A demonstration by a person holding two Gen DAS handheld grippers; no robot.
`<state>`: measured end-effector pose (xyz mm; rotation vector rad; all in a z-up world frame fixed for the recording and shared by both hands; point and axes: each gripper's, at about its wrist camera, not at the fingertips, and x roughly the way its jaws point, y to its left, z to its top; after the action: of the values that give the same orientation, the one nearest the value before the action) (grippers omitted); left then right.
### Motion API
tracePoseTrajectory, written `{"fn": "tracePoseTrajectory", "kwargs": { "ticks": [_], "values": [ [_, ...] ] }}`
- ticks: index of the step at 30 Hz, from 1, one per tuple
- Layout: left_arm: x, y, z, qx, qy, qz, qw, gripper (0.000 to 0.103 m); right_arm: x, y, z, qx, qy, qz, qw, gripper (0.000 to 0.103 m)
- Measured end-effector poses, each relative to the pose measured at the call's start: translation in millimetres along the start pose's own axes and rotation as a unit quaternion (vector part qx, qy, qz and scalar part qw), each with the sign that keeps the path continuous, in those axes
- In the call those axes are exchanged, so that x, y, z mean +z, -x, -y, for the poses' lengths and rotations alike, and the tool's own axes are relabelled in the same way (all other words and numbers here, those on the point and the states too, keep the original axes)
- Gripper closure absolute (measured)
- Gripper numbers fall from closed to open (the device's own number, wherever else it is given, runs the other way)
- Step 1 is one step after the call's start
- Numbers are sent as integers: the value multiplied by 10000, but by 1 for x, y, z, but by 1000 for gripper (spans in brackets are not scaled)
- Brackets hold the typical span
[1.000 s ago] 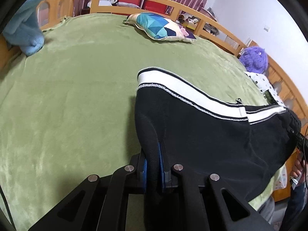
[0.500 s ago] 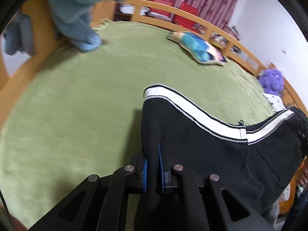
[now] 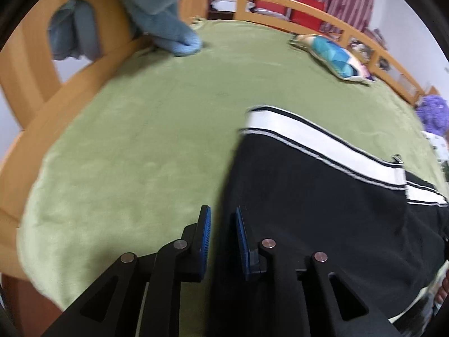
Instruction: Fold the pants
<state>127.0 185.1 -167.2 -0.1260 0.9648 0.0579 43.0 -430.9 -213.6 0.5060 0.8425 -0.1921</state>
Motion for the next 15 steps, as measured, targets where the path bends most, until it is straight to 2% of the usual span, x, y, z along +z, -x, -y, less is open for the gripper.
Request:
{"fn": "tracePoseTrajectory", "kwargs": {
  "ticks": [1, 3, 6, 10, 15],
  "values": [
    [-2, 3, -4, 12, 46, 10, 10000, 77, -2, -3, 2, -36, 30, -56, 10000, 73],
    [-7, 9, -10, -37, 120, -5, 9999, 72, -6, -6, 7, -51, -90, -129, 9999, 62],
    [-21, 13, -18, -36, 183, -52, 9998, 67, -13, -4, 11, -131, -82, -228, 9996, 59],
    [-42, 12, -23, -233, 371, -122, 9990, 60, -24, 15, 5, -421, 294, -170, 9985, 55],
    [-56, 8, -30, -580, 701, -157, 9957, 58, -30, 42, 8, -584, 523, -199, 9967, 54]
  ]
}}
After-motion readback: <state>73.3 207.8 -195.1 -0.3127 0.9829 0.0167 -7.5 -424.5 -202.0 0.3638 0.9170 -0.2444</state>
